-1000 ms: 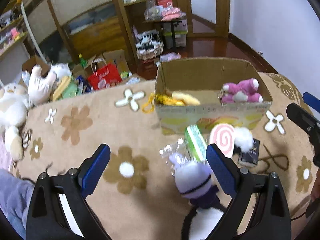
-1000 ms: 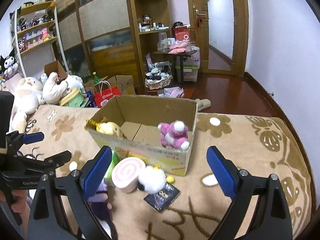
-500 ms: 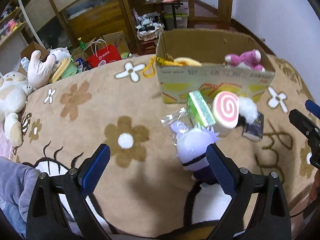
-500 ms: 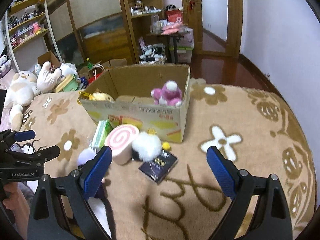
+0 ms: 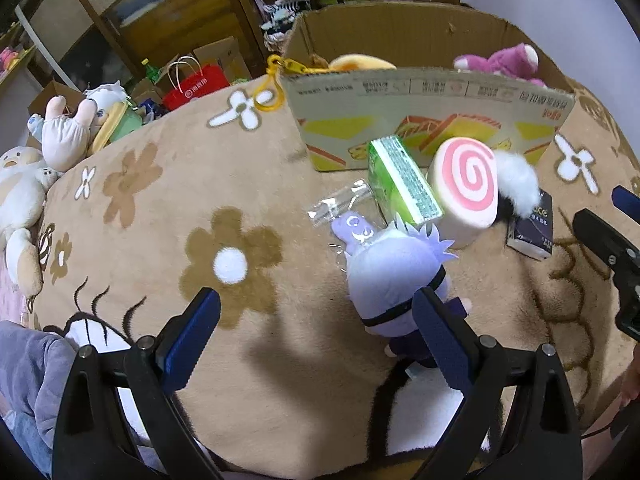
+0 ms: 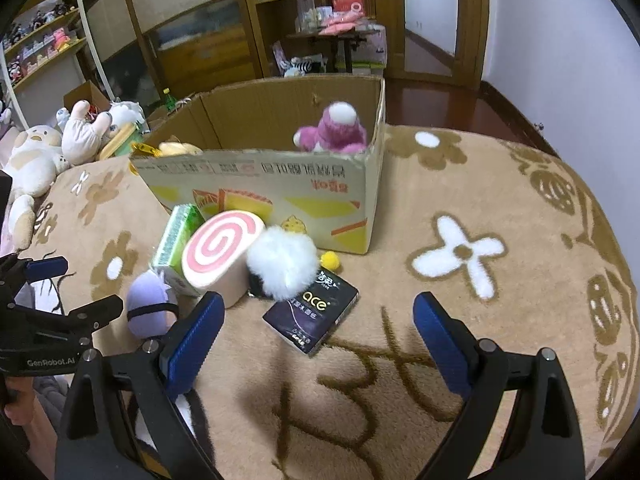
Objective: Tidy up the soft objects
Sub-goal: 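Withdraw both tools from the box toward the remaining items, then grasp the white-haired plush doll with the left tool while the right tool grasps the black tissue pack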
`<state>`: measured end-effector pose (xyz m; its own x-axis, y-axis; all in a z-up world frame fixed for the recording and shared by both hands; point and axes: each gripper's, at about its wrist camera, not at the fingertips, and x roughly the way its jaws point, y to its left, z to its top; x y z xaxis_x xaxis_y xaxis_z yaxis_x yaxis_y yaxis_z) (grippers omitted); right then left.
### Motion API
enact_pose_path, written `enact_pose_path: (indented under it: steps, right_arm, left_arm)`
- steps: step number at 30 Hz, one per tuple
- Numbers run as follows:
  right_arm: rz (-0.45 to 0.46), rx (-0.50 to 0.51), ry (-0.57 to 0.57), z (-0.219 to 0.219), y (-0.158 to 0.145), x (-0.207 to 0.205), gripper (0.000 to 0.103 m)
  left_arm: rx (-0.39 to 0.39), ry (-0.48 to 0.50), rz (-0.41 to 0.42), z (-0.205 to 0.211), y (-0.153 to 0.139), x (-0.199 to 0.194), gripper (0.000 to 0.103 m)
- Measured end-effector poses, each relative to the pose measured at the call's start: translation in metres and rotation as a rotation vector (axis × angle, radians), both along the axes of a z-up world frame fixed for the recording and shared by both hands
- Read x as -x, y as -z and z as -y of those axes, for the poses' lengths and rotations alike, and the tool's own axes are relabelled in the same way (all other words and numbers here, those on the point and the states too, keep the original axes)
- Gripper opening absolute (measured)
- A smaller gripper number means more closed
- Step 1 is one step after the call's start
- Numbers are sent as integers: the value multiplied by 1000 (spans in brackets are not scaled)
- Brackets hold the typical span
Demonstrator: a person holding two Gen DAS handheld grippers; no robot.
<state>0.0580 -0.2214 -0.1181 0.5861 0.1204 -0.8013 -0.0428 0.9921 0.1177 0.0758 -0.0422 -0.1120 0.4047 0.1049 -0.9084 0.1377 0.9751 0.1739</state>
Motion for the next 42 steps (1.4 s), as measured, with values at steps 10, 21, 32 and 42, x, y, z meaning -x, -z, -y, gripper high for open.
enact_pose_path:
  steps: [10,21,32,42]
  right_arm:
    - [-60,3,11,0,26,-18,99]
    - [-122,-2,7,-2,49,-33,95]
    - [-143,11,0,-7,59,-39,90]
    - [-167,14,-17,-14,68,-44,82]
  left_arm:
    - [26,21,-62,11,19,-10,96]
    - [99,21,-123,16,33,-19,96]
    - [82,33,-165,29,47,-24,96]
    - [142,12,-216,24,64,-30,85]
